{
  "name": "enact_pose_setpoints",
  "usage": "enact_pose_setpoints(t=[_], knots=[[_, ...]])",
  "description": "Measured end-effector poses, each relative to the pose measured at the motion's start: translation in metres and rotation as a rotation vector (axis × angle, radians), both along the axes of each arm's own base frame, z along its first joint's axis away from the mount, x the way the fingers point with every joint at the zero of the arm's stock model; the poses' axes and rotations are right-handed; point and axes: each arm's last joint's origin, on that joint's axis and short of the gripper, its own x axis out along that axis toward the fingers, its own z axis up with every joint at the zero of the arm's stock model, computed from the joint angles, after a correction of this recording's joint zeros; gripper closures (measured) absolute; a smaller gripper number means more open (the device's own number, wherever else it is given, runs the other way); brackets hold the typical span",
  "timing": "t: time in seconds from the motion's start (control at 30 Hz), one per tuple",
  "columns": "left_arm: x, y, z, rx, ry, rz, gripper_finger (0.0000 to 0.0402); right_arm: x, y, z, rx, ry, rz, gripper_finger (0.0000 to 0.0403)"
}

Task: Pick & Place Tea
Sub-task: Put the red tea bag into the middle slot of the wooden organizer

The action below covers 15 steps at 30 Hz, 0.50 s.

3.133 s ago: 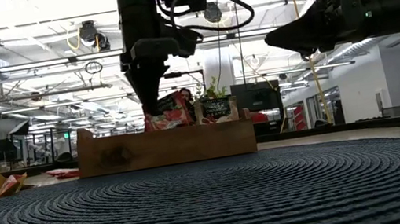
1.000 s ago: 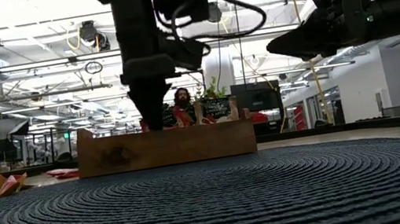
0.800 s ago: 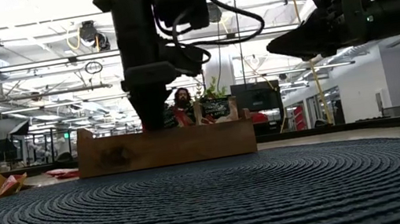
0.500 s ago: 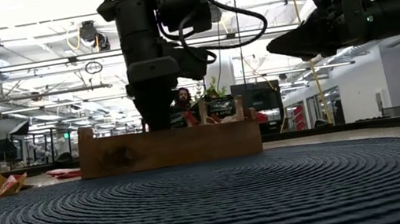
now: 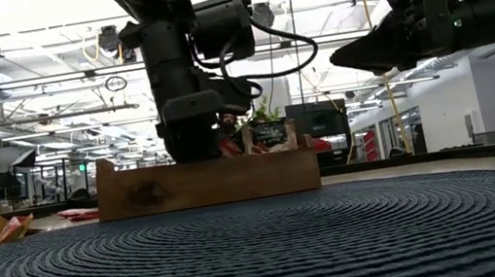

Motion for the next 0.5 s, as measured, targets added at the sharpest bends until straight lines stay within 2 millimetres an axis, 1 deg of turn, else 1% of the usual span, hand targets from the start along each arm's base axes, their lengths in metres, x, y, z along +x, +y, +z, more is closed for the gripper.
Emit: enact_pose_setpoints(t=[0.13, 0.27, 0.5], knots=[[0.001, 0.000, 0.000, 0.000, -0.010, 0.009, 0.0398, 0.000, 0.000, 0.000, 0.000, 0.000, 0.000, 0.0332], [0.001, -0.004, 0.003, 0.018, 0.018, 0.003, 0.0398, 0.000, 0.000, 0.000, 0.000, 0.000, 0.000, 0.0332], [-0.003, -0.006, 0.013, 0.142, 0.116, 0.055, 0.0398, 0.000, 0.000, 0.000, 0.000, 0.000, 0.000, 0.0332]])
